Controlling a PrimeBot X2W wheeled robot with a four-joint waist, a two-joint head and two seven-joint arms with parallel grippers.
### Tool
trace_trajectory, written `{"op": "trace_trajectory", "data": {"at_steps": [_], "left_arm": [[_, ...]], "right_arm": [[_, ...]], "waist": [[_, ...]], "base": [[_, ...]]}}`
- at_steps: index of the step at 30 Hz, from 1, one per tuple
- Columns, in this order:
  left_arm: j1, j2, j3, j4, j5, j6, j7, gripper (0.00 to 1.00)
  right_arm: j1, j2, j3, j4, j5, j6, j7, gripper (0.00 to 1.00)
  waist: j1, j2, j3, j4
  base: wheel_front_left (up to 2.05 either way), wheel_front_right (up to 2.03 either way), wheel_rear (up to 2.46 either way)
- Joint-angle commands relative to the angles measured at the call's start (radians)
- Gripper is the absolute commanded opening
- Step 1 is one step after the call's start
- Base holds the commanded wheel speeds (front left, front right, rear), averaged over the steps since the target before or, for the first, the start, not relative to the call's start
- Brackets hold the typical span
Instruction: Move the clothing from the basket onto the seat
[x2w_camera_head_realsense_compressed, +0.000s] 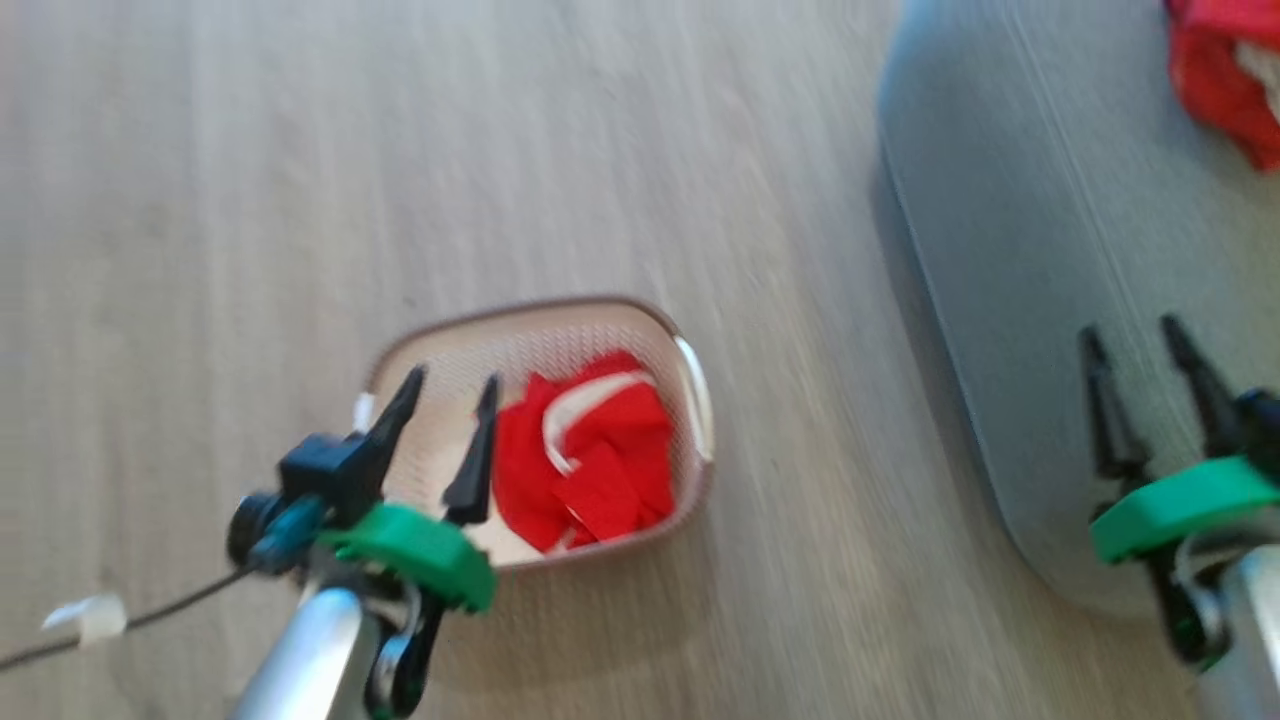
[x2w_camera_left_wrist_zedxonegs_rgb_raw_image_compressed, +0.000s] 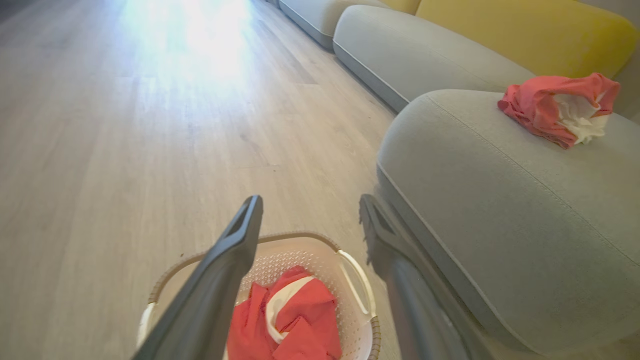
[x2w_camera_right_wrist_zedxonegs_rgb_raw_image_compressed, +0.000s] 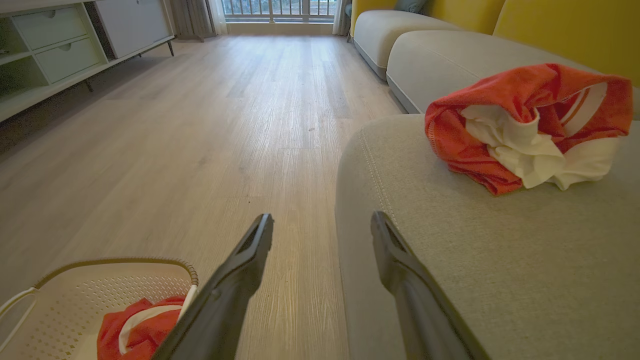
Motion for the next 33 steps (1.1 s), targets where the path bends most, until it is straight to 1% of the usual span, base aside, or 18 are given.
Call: {"op": "trace_trajectory", "data": {"at_steps": [1, 4, 7, 10, 14, 19, 25, 33], "left_arm": [[0.022, -0.001, 0.069, -0.031, 0.016, 0.001, -0.013, 1.00], [0.073, -0.010, 0.133, -0.024, 0.041, -0.006, -0.014, 1.00], [0.120, -0.025, 0.189, -0.012, 0.062, -0.017, -0.014, 1.00], [0.156, -0.043, 0.246, -0.010, 0.083, -0.022, -0.014, 1.00], [0.185, -0.065, 0.285, -0.011, 0.115, -0.048, -0.014, 1.00], [0.195, -0.080, 0.312, -0.014, 0.144, -0.064, -0.014, 1.00], [0.200, -0.085, 0.324, -0.016, 0.158, -0.074, -0.014, 1.00], [0.198, -0.085, 0.304, -0.026, 0.140, -0.070, -0.014, 1.00]], "right_arm": [[0.005, 0.013, -0.006, -0.054, -0.032, 0.000, -0.007, 1.00], [0.051, 0.084, -0.032, -0.073, -0.094, 0.000, -0.007, 1.00], [0.089, 0.159, -0.031, -0.069, -0.138, 0.000, -0.007, 1.00], [0.112, 0.209, -0.013, -0.048, -0.163, 0.000, -0.007, 1.00], [0.125, 0.243, -0.001, -0.009, -0.182, 0.000, -0.007, 1.00], [0.134, 0.266, 0.001, 0.022, -0.201, 0.000, -0.007, 1.00], [0.134, 0.274, -0.004, 0.034, -0.208, 0.000, -0.007, 1.00], [0.131, 0.278, -0.013, 0.028, -0.212, 0.000, -0.007, 1.00]], "waist": [[0.0003, -0.0001, -0.120, 0.108], [0.0003, -0.0001, -0.166, 0.132], [0.0003, -0.0001, -0.202, 0.146], [0.0003, -0.0001, -0.217, 0.149], [0.0003, -0.0001, -0.230, 0.156], [0.0003, -0.0001, -0.235, 0.160], [0.0003, -0.0001, -0.239, 0.163], [0.0003, -0.0001, -0.238, 0.173]], "base": [[0.00, 0.00, 0.00], [0.00, 0.00, 0.00], [0.00, 0.00, 0.00], [0.00, 0.00, 0.00], [0.00, 0.00, 0.00], [0.00, 0.00, 0.00], [0.00, 0.00, 0.00], [0.00, 0.00, 0.00]]}}
